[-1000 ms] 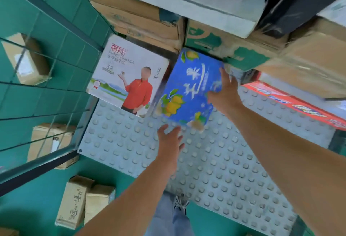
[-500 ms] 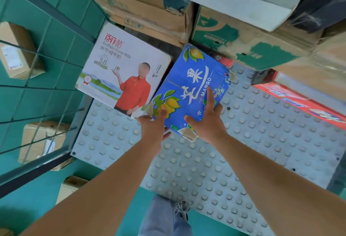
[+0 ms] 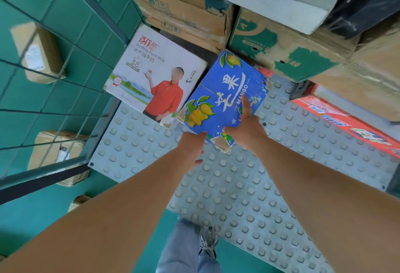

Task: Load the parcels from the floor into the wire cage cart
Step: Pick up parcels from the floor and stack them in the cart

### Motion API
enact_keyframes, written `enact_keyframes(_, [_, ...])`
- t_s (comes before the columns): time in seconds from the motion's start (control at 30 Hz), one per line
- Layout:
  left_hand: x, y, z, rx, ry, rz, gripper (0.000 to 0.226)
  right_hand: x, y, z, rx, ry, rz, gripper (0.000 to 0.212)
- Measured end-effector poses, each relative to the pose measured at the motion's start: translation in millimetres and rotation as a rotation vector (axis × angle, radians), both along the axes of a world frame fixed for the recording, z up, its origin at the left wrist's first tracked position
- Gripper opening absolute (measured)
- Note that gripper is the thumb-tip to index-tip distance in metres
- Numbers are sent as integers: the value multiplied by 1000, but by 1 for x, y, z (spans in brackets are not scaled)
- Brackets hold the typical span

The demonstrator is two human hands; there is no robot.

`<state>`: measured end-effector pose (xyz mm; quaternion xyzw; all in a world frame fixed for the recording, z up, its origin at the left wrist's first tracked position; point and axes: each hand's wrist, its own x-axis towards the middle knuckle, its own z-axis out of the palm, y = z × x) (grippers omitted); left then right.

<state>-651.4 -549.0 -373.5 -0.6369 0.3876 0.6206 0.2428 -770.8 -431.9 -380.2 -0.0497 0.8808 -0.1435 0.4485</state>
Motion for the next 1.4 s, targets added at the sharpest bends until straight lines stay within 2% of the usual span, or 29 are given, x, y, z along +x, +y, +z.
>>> enact_keyframes(0.17, [29, 4, 79, -83, 18, -15, 22, 35, 1, 71, -42, -122, -269, 94])
enact_keyframes(0.23, [50, 10, 130, -96, 41, 1, 18, 60, 8, 120, -121, -168, -323, 85])
enact_keyframes(0.33, [85, 23, 212, -111, 96, 45, 25, 101, 19, 206, -179, -231, -417, 62])
enact_keyframes(0.47, [142, 46, 315, -101, 160, 172, 12, 158, 36, 318, -260, -377, -448, 42])
enact_keyframes(0.57, [184, 64, 373, -120, 221, 276, 11, 200, 48, 392, -333, -465, -553, 8])
enact_keyframes(0.7, [233, 85, 423, -157, 292, 399, 11, 253, 56, 448, -441, -555, -654, 7])
enact_keyframes(0.9, [307, 101, 458, -248, 315, 623, 24, 328, 50, 471, -538, -612, -671, 26])
enact_keyframes(1.07, [373, 96, 470, -335, 279, 767, 30, 387, 32, 477, -505, -649, -534, 28])
enact_keyframes(1.23, [429, 78, 484, -441, 263, 912, 29, 427, -4, 500, -487, -635, -361, 20])
enact_keyframes(1.4, [492, 67, 488, -463, 264, 1093, 30, 486, -37, 510, -443, -636, -209, 18])
